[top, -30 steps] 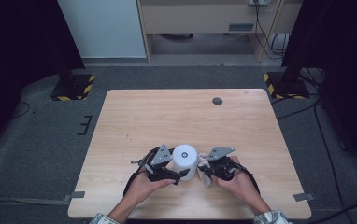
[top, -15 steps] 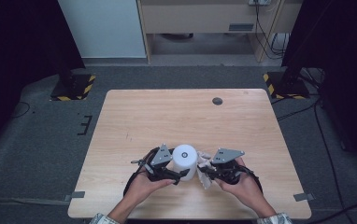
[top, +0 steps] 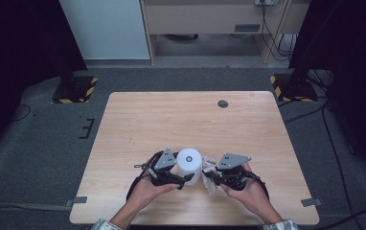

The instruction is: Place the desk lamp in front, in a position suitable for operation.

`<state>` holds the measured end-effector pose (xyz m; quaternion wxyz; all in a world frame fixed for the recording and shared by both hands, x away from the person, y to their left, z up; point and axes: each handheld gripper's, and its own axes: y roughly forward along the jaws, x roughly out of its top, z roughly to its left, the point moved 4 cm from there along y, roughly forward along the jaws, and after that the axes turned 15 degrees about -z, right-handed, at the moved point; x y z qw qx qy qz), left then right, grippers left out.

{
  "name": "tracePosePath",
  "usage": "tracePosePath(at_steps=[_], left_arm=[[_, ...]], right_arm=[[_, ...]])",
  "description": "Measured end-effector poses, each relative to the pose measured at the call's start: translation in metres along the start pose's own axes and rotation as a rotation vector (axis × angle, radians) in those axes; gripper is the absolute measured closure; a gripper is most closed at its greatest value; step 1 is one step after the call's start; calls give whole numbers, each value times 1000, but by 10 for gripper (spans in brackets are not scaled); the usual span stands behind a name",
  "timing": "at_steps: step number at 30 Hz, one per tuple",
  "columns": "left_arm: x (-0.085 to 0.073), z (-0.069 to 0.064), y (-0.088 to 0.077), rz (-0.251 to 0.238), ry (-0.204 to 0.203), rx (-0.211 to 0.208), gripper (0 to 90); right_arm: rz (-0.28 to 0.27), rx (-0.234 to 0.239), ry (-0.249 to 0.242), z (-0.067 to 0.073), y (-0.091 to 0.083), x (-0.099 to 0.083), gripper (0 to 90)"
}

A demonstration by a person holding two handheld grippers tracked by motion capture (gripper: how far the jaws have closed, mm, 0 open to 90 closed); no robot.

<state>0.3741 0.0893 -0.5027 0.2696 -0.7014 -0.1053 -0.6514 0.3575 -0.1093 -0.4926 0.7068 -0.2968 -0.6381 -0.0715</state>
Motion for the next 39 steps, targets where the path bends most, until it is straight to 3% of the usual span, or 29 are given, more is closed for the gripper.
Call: tracePosePath(at_steps=[4, 8, 11, 16, 24, 26, 33, 39], left_arm=[[0, 0, 0, 0, 2, 1, 90], [0, 0, 1, 5, 4, 0, 90], [-1, 0, 1, 7, 4, 1, 90], [-1, 0, 1, 9, 4, 2, 90], [-1, 0, 1, 9, 2, -2, 90], [-1, 0, 1, 9, 2, -1, 90], [-1, 0, 1, 10, 2, -2, 90], [-1, 0, 1, 10, 3, -1, 91]], right_arm=[[-15, -7, 5, -1, -1, 2, 773], [24, -6, 5, -1, 3, -6, 772], [84, -10, 10, 1, 9, -15, 773], [88, -8, 1, 5, 8, -13, 773], [-83, 6, 17, 10, -12, 13, 773], [-85, 5, 16, 11, -12, 14, 773], [38, -5, 0, 8, 2, -7, 773], [29, -33, 22, -6, 6, -8, 773]])
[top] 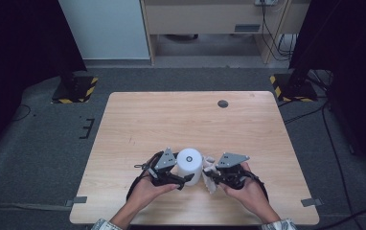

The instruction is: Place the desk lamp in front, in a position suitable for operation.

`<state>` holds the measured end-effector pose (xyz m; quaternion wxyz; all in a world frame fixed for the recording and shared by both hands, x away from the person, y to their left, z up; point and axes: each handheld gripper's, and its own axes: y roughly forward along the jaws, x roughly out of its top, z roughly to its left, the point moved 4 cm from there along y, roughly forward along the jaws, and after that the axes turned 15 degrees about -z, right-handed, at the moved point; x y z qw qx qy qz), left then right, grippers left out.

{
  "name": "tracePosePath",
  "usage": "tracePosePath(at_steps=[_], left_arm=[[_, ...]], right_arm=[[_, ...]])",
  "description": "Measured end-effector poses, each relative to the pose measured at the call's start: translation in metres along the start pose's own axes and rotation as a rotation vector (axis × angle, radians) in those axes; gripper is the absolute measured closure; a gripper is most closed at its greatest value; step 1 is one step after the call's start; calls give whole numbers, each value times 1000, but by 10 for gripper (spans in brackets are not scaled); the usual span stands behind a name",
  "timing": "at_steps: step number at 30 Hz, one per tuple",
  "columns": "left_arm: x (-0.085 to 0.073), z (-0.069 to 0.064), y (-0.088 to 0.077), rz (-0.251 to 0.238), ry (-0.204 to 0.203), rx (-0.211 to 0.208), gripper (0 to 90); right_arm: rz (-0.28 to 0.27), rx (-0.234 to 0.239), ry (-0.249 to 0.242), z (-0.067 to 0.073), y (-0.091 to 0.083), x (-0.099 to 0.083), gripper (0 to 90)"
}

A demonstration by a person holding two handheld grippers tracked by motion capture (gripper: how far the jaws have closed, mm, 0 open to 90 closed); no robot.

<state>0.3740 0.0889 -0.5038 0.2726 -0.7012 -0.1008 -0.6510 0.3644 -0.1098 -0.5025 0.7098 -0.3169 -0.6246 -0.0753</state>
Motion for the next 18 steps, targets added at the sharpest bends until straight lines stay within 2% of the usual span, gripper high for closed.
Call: tracePosePath(at_steps=[3, 6, 9, 15, 17, 18], left_arm=[[0, -1, 0, -2, 0, -2, 91], [0, -1, 1, -2, -1, -2, 91], [0, -1, 0, -1, 0, -3, 91], [0, -1, 1, 0, 2, -2, 91], [0, -1, 1, 0, 2, -2, 91], [0, -1, 1, 0, 2, -2, 92]], right_arm=[[-42, -21, 44, -18, 6, 5, 774], [-21, -20, 44, -22, 12, 0, 775], [-22, -14, 28, -17, 9, 2, 775], [-151, -3, 46, -8, -16, 27, 775], [-167, 5, 53, -7, -19, 30, 775], [-163, 24, 47, -1, -21, 31, 774]])
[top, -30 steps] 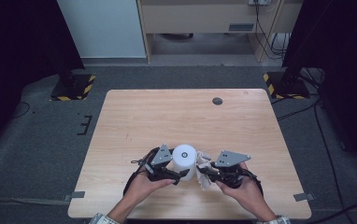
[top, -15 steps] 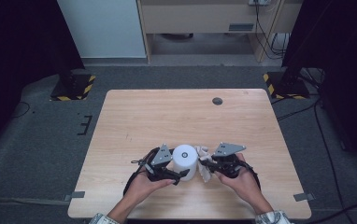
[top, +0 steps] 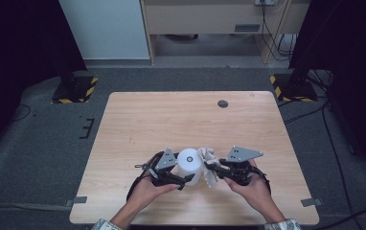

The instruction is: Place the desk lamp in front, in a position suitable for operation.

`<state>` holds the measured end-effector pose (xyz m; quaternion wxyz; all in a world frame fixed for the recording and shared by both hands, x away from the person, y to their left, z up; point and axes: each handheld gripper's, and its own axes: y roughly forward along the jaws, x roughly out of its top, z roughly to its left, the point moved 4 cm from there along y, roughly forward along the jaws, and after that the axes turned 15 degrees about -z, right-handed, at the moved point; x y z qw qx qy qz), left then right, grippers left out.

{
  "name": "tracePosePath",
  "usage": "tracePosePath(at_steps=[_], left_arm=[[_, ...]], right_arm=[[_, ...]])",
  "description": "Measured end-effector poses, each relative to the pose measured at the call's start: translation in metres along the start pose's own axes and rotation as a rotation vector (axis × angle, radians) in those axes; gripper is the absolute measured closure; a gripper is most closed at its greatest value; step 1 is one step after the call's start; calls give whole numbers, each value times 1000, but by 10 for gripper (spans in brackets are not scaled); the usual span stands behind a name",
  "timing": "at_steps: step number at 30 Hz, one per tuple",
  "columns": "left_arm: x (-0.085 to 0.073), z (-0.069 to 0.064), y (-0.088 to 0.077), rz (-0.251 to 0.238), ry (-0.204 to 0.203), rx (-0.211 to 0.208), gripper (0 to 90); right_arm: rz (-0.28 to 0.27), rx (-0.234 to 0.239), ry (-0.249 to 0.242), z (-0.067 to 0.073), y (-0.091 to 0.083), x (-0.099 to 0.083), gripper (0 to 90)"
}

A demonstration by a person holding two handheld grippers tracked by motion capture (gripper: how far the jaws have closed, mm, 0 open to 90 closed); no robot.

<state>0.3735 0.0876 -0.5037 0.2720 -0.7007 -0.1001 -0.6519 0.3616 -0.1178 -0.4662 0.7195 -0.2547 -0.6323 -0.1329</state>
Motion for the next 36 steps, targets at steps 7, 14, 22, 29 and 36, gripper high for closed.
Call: tracePosePath(at_steps=[7, 14, 22, 29, 36], left_arm=[[0, 1, 0, 1, -1, 2, 92], [0, 0, 0, 0, -1, 1, 93], [0, 2, -1, -1, -6, 7, 92], [-1, 2, -1, 0, -8, 6, 92], [-1, 3, -1, 2, -13, 4, 94]], right_arm=[[68, -15, -7, 1, 4, -14, 774], [186, -40, 2, -5, 17, -35, 773], [281, -38, 1, -5, 29, -53, 773], [218, 49, -28, 18, 13, -38, 774], [79, 96, -15, 29, 6, -15, 775]])
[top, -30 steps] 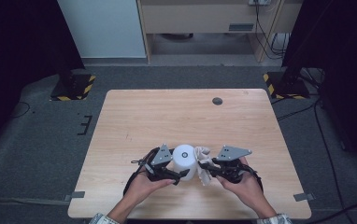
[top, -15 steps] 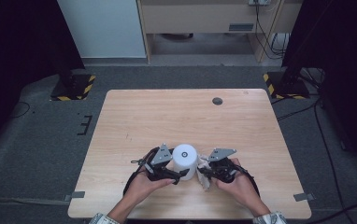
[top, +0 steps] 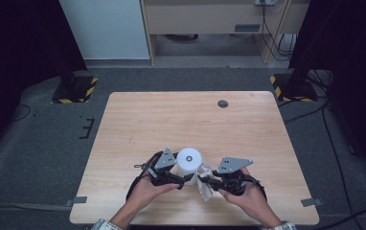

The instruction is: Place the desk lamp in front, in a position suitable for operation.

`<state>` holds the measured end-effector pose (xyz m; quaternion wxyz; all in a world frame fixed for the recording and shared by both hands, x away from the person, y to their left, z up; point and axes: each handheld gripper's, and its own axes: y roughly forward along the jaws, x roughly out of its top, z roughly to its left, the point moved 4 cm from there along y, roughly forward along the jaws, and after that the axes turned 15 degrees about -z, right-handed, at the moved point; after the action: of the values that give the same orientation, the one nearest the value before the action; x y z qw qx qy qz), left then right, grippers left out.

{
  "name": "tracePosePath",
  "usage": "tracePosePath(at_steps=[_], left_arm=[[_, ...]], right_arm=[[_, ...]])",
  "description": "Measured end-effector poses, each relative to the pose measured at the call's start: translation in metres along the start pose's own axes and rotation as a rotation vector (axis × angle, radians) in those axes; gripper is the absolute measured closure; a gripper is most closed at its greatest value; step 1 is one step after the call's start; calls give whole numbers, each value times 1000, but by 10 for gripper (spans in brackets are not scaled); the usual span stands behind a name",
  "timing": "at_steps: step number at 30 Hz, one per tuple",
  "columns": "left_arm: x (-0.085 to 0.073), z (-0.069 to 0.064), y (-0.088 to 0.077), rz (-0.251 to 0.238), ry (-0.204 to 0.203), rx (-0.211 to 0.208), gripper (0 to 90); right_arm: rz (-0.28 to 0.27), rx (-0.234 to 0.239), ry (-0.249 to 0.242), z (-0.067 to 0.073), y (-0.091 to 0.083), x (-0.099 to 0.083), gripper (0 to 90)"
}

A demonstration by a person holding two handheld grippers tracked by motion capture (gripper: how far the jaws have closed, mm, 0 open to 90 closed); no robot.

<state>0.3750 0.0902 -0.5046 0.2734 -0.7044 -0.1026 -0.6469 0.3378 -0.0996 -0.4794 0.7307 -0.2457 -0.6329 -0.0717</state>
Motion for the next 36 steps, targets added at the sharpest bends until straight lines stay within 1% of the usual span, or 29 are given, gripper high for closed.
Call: tracePosePath(at_steps=[2, 3, 4, 5, 6, 8, 12, 13, 15, 16, 17, 18, 19, 20, 21, 23, 24, 25, 26, 27, 29, 30, 31, 32, 33, 36], left_arm=[[0, 0, 0, -1, -4, 0, 94], [0, 0, 0, 0, -5, -2, 94], [0, 0, 0, 0, -5, -2, 94], [0, 0, 0, -1, -7, -3, 94], [0, 0, 0, 0, -8, -3, 95], [0, 1, -1, 0, -7, -5, 97], [1, 1, -3, -16, -13, -6, 105], [6, 2, -7, -44, -27, -9, 104], [8, 3, -8, -51, -31, -6, 91], [14, 3, -12, -80, -55, -7, 85], [14, 3, -12, -80, -55, -7, 82], [23, 4, -14, -97, -61, -1, 81], [27, 4, -15, -106, -67, -5, 77], [27, 4, -15, -106, -67, -5, 76], [34, 4, -15, -121, -78, -15, 76], [43, 6, -15, -128, -86, -20, 83], [49, 9, -13, -125, -89, -14, 124], [52, 11, -11, -122, -90, -7, 137], [55, 14, -9, -120, -94, -7, 155], [56, 16, -7, -107, -100, -13, 177], [55, 19, -2, -87, -127, -25, 208], [55, 19, -2, -87, -127, -25, 223], [54, 21, 2, -67, -134, -36, 236], [54, 21, 2, -67, -134, -36, 242], [52, 22, 5, -47, -128, -32, 245], [50, 24, 6, -29, -123, -23, 253]], right_arm=[[11, 7, -6, 1, 2, -3, 775], [27, 11, -11, 1, 3, -6, 775], [55, 11, -21, 2, 6, -10, 775], [55, 11, -21, 2, 6, -10, 775], [95, 13, -38, 3, 10, -17, 775], [113, 16, -44, 4, 13, -20, 774], [112, 15, -45, 4, 13, -20, 773], [113, 11, -44, 3, 12, -20, 772], [114, 8, -41, 3, 12, -21, 772], [114, 6, -42, 1, 12, -21, 772], [114, 6, -43, 1, 12, -21, 771], [114, 6, -43, 1, 12, -21, 771], [114, 6, -43, 1, 12, -21, 771], [114, 6, -43, 1, 12, -21, 771], [114, 4, -43, 1, 12, -21, 771], [112, 4, -43, 1, 12, -21, 771], [113, 6, -41, 1, 12, -21, 771], [112, 5, -42, 1, 12, -21, 771], [113, 5, -40, 1, 13, -21, 771], [112, 7, -41, 0, 13, -20, 771], [111, 5, -40, 0, 12, -20, 771], [110, 6, -39, 1, 12, -19, 771], [107, 5, -41, 1, 12, -19, 772], [103, 5, -40, 1, 11, -18, 772], [97, 8, -38, 1, 11, -17, 772], [73, 13, -34, 1, 9, -12, 772]])
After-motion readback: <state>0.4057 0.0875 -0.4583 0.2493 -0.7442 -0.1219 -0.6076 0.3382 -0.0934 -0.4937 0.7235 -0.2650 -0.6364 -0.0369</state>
